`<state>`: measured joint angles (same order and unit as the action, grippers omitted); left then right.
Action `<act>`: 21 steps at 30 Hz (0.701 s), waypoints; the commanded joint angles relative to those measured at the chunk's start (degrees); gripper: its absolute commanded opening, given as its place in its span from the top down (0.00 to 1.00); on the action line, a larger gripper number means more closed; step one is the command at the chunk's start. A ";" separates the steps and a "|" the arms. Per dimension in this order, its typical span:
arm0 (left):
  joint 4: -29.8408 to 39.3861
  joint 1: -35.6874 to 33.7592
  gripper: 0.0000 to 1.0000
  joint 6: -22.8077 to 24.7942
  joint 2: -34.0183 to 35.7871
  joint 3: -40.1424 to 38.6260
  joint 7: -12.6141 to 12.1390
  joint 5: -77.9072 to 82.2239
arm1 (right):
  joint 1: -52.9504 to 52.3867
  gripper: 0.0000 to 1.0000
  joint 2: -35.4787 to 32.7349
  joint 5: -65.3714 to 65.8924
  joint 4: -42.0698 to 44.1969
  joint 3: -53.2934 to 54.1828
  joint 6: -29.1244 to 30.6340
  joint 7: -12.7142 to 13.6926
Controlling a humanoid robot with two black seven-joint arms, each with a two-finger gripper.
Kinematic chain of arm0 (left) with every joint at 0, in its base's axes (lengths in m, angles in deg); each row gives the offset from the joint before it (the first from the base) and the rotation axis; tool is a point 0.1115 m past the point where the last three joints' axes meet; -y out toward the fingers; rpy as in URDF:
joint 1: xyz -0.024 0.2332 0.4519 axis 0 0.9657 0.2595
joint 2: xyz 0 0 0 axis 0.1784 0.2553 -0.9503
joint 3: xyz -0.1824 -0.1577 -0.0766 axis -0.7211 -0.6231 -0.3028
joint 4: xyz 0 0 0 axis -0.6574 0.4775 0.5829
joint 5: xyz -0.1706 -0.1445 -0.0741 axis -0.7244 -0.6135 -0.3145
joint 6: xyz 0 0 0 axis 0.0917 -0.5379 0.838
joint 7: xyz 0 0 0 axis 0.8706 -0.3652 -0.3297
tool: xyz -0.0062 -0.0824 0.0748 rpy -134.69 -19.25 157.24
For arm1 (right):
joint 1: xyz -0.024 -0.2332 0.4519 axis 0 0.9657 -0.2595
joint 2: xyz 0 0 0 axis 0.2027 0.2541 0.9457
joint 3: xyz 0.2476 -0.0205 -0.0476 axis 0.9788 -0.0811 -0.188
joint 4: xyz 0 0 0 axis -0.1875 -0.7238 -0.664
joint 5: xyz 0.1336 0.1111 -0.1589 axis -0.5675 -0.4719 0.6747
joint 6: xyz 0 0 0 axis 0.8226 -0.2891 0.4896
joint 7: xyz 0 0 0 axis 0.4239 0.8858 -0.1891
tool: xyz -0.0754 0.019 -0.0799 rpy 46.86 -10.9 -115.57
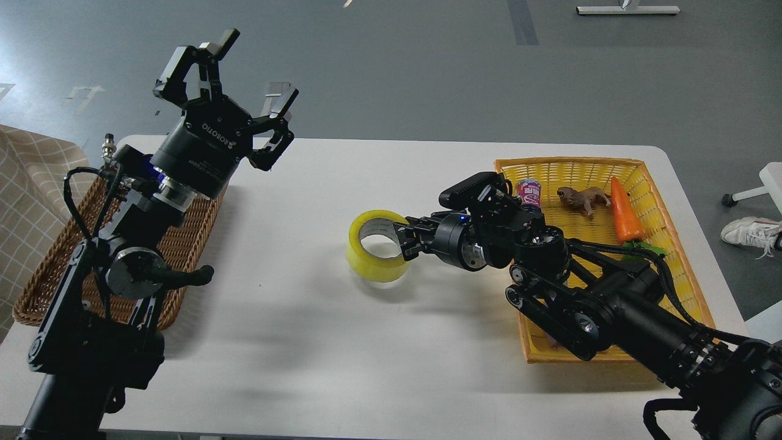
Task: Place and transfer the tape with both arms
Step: 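Lift the tape roll out of the tray and carry it toward table center, then set the tape roll on the table and open the right gripper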
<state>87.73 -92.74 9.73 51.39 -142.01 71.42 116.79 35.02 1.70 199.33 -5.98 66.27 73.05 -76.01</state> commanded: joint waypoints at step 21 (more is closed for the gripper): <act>0.00 2.21 0.02 0.32 0.19 -0.28 0.08 0.00 | 3.38 0.36 -0.01 0.00 0.25 6.13 -3.02 0.77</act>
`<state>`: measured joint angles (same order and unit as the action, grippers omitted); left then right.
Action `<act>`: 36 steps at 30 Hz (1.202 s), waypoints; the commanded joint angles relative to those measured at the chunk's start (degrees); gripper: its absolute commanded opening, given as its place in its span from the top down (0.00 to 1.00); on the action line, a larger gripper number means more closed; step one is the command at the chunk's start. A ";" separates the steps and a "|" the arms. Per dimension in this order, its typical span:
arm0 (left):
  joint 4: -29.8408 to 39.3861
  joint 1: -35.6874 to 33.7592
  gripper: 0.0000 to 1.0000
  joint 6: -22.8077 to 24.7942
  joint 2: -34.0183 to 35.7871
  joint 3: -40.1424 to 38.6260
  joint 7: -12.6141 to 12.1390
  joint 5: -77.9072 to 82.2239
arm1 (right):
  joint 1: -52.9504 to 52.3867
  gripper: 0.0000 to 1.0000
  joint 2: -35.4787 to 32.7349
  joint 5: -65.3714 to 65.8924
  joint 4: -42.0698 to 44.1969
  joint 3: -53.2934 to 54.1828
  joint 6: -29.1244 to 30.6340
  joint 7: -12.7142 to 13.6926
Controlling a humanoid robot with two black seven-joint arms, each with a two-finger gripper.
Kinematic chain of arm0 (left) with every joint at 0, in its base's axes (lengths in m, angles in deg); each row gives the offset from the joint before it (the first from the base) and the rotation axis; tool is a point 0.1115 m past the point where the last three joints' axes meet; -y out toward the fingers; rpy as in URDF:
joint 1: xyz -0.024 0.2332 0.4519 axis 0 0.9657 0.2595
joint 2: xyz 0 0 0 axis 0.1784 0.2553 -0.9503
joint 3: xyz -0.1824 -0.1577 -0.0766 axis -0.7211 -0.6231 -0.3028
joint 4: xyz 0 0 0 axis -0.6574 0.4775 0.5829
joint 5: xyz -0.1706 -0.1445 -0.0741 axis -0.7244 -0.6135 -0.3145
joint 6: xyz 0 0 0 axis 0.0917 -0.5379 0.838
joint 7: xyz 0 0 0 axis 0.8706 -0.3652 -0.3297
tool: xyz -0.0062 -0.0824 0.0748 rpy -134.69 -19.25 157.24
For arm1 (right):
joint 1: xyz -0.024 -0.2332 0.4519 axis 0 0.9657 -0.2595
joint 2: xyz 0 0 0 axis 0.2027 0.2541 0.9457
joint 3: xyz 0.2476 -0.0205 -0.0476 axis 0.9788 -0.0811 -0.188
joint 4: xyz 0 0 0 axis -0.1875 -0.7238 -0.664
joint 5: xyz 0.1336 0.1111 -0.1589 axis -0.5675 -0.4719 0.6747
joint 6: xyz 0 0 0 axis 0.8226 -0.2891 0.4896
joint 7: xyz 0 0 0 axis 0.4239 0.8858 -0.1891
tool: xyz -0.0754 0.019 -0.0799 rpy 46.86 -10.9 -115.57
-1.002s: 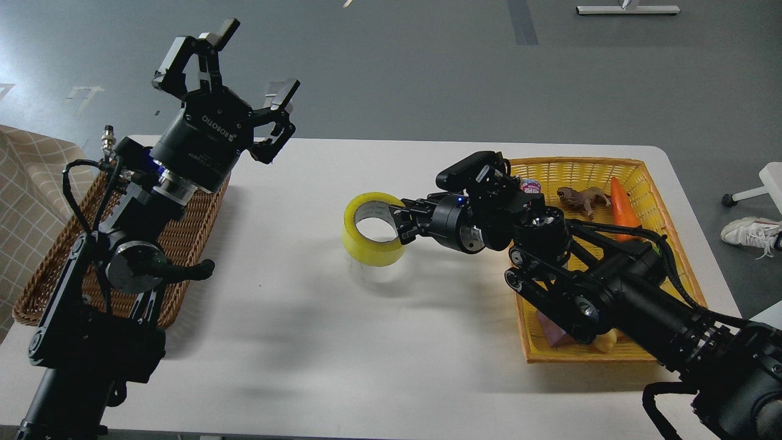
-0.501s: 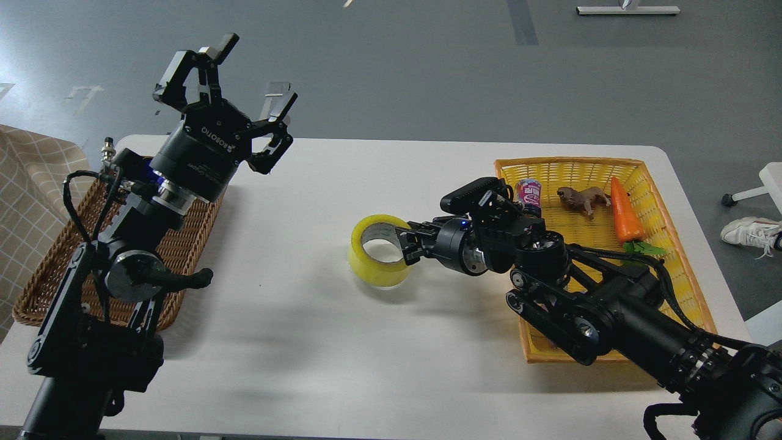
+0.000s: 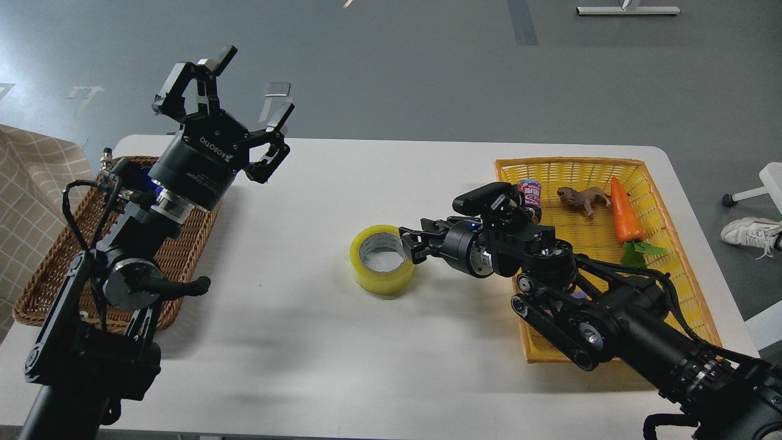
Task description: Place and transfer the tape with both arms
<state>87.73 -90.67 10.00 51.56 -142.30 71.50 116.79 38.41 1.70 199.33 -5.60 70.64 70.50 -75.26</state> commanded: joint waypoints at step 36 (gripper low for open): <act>5.97 2.07 0.02 0.37 0.01 0.80 3.42 2.02 | 26.35 0.00 -10.64 -67.69 -42.92 48.52 0.31 -0.60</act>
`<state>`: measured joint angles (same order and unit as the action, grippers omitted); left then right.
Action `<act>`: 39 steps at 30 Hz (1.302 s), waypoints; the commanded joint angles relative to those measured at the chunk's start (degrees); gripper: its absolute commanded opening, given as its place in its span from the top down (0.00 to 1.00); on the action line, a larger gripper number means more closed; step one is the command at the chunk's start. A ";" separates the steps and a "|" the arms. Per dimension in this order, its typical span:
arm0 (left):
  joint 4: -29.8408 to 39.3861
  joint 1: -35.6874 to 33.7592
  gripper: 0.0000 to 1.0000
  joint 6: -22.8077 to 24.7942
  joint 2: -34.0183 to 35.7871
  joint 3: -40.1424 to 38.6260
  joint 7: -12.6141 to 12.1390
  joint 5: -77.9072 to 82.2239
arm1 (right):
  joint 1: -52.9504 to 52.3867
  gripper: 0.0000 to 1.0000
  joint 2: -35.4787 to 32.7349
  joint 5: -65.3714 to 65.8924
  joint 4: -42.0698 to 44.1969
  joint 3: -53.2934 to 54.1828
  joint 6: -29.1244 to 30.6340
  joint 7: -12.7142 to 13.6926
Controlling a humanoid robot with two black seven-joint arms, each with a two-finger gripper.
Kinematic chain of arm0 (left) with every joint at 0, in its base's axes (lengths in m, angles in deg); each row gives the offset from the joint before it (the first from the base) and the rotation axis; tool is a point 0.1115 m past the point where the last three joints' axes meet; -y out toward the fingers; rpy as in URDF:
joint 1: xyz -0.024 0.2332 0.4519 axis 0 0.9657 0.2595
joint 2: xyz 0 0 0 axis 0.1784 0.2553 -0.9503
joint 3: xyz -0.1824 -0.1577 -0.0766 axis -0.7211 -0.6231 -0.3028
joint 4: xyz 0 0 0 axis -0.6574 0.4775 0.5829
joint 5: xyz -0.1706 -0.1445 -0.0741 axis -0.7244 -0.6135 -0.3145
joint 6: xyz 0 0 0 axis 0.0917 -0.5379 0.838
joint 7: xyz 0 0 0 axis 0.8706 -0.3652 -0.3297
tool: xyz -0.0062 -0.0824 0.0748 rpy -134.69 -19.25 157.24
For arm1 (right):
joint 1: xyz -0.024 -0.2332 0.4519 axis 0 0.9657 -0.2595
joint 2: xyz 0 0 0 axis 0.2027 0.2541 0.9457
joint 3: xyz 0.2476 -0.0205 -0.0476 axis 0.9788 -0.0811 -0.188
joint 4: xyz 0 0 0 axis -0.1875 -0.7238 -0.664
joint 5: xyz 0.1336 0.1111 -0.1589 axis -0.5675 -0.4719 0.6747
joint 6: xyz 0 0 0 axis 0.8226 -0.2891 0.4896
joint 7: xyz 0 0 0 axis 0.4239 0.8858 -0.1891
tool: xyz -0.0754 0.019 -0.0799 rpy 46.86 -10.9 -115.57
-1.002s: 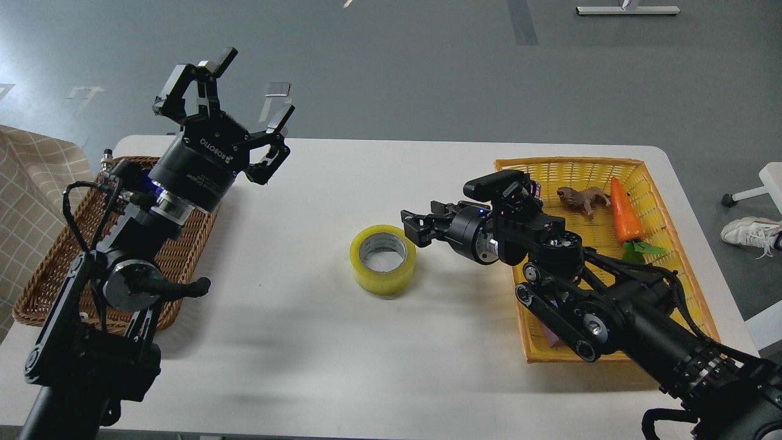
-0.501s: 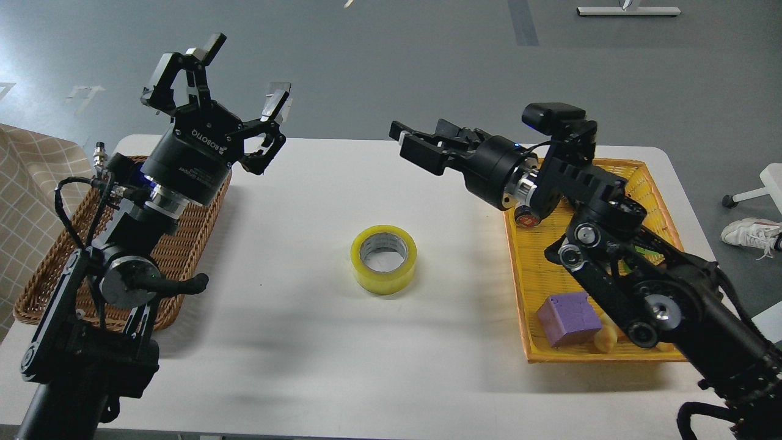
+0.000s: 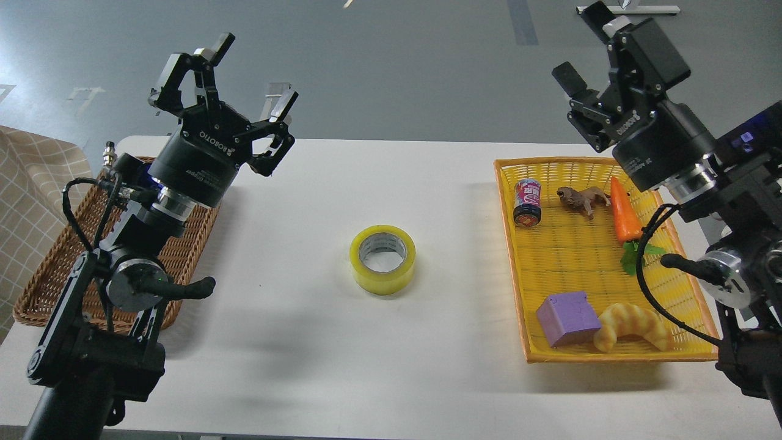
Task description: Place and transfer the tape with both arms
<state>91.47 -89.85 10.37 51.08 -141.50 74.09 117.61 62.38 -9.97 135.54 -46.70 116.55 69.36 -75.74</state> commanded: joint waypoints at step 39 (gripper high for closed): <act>-8.48 -8.67 0.03 -30.80 7.96 36.81 1.79 87.52 | -1.82 0.00 4.72 -4.78 -2.53 4.46 2.16 4.63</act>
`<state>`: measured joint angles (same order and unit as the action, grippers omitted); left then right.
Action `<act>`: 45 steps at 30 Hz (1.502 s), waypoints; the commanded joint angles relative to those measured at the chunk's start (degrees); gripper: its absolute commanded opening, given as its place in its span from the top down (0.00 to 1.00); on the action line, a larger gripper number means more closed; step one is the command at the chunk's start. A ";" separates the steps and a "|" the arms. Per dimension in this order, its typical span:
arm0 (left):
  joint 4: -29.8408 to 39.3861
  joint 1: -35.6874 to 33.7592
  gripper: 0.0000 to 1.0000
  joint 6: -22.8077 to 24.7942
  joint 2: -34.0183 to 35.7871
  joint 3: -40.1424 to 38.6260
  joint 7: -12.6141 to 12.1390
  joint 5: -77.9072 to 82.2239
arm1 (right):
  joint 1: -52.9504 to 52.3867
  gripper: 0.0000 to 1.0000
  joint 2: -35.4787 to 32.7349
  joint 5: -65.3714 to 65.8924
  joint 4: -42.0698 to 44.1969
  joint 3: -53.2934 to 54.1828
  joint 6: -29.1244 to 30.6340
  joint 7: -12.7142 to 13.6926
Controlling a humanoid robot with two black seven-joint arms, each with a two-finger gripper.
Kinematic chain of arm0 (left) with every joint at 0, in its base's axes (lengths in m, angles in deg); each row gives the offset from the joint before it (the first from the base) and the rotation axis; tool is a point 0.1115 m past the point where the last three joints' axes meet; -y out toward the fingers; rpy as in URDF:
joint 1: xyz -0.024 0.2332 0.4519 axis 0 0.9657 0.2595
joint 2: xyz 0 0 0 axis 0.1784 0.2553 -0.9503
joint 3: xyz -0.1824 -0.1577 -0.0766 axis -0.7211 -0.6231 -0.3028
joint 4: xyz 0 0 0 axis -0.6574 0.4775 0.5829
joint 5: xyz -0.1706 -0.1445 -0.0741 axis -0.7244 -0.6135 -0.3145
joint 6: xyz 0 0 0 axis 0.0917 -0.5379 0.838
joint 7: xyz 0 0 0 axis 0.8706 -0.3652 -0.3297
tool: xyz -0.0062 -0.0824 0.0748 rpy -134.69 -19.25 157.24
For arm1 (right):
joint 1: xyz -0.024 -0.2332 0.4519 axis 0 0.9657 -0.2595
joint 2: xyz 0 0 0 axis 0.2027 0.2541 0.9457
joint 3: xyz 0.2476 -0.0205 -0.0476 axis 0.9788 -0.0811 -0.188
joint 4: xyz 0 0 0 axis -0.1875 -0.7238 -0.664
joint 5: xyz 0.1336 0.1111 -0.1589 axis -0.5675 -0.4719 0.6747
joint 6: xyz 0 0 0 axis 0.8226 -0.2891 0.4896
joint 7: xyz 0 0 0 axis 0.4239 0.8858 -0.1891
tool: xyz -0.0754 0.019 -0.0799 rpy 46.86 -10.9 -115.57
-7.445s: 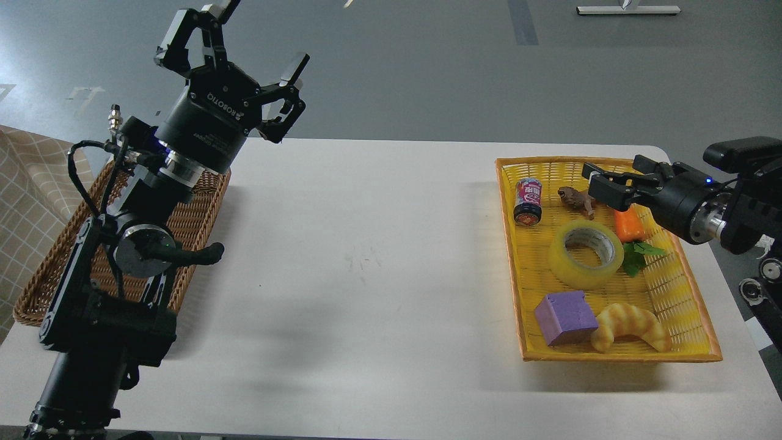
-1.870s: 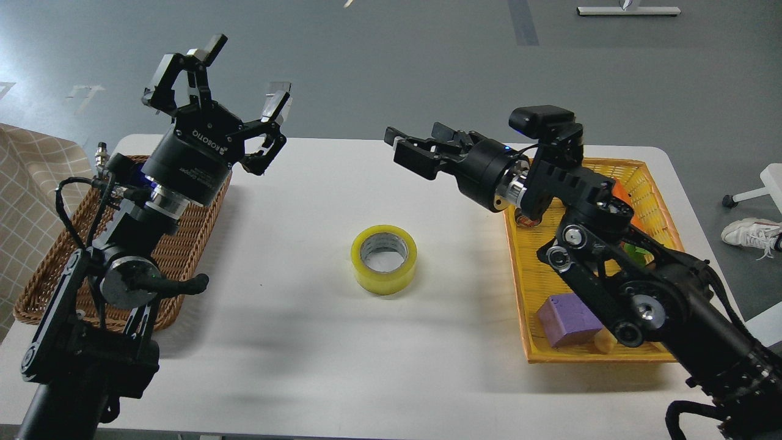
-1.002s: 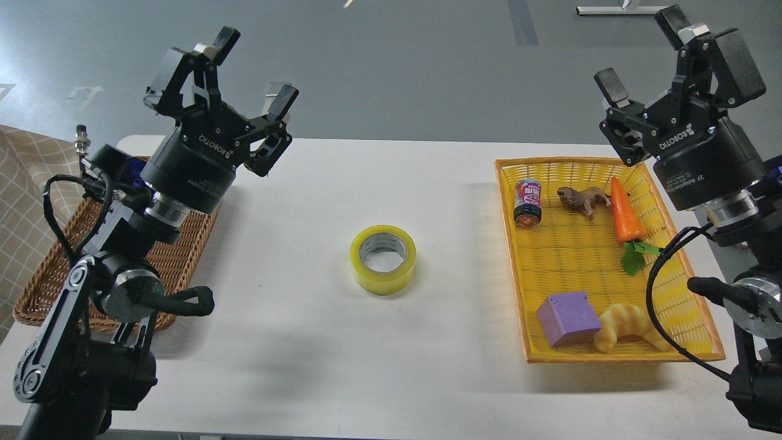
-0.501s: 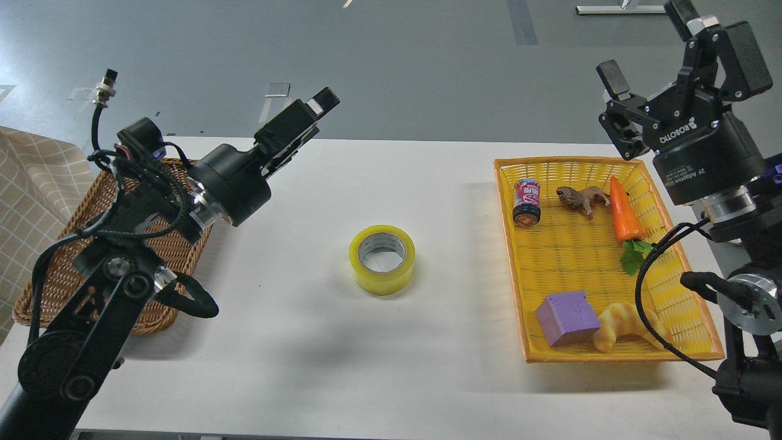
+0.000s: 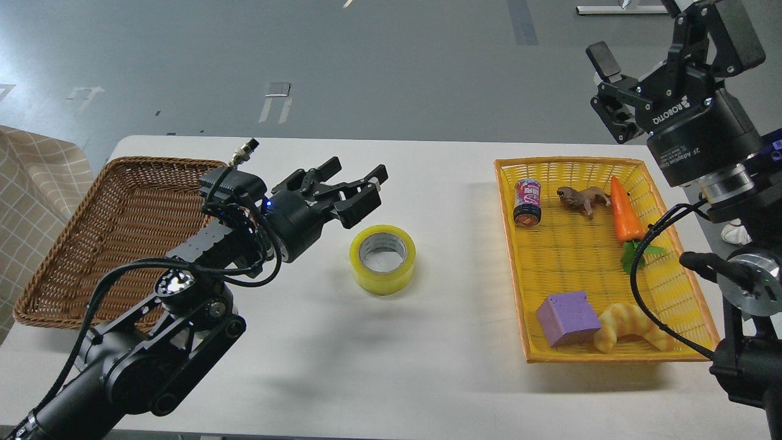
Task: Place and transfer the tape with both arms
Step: 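Reach the left gripper toward the tape roll on the table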
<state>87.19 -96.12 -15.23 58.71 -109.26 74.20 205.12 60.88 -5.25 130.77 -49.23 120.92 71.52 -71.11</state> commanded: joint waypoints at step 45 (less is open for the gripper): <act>-30.76 -14.28 0.03 -10.76 -1.68 20.59 7.23 0.02 | 0.64 0.00 1.14 -0.02 0.09 -0.35 0.08 0.88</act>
<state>56.61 -110.33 -26.00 57.06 -88.77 81.44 205.14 61.37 -4.05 130.75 -49.25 120.53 71.61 -70.18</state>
